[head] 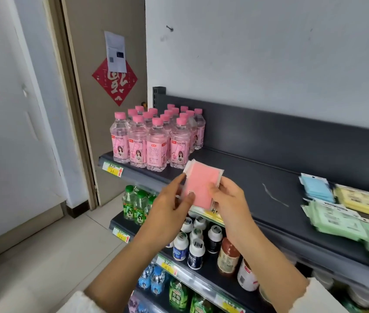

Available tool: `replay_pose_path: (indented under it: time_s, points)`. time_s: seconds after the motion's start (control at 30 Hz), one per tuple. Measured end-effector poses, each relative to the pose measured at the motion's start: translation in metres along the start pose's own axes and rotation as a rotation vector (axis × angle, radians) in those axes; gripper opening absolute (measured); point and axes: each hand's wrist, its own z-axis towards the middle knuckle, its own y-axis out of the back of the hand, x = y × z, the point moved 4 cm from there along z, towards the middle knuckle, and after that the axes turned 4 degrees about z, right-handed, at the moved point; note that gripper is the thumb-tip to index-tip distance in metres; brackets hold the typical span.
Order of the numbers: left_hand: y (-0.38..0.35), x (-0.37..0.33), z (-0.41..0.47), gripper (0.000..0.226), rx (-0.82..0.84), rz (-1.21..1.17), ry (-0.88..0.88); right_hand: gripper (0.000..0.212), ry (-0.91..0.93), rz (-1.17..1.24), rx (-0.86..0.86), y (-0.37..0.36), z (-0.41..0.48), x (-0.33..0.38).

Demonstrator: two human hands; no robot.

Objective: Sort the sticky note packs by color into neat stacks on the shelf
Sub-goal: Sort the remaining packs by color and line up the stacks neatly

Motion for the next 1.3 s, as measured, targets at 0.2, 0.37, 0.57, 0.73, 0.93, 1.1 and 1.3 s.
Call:
replay_pose_path:
  time_s: [0.2,0.37,0.57,0.73,0.93,1.1,1.3]
  points:
    - [-0.004,0.009,0.035,0.053,-0.029,0.011,-0.056,0.015,-0.032,0.054,-0.078,0.001,0.037,-0.008]
    - [-0.017,0.019,0.073,0.052,0.063,0.164,-0.129,0.017,-0.065,-0.006,-0.107,0.003,0.077,-0.017]
    - [-0.027,0.032,0.126,0.024,0.124,0.287,-0.145,0.02,-0.013,-0.261,-0.185,0.004,0.114,-0.031]
    - [-0.034,0.053,0.149,0.035,0.223,0.322,-0.101,0.023,-0.006,-0.452,-0.15,0.001,0.119,-0.044]
    - [-0.045,0.073,0.165,0.035,0.342,0.421,-0.088,0.044,-0.109,-0.67,-0.224,0.002,0.129,-0.055]
    - [-0.039,0.086,0.167,0.038,0.276,0.45,-0.209,0.044,-0.132,-0.786,-0.348,0.0,0.124,-0.055]
    - [-0.035,0.089,0.163,0.038,0.316,0.375,-0.321,0.027,-0.088,-0.819,-0.379,-0.007,0.116,-0.043]
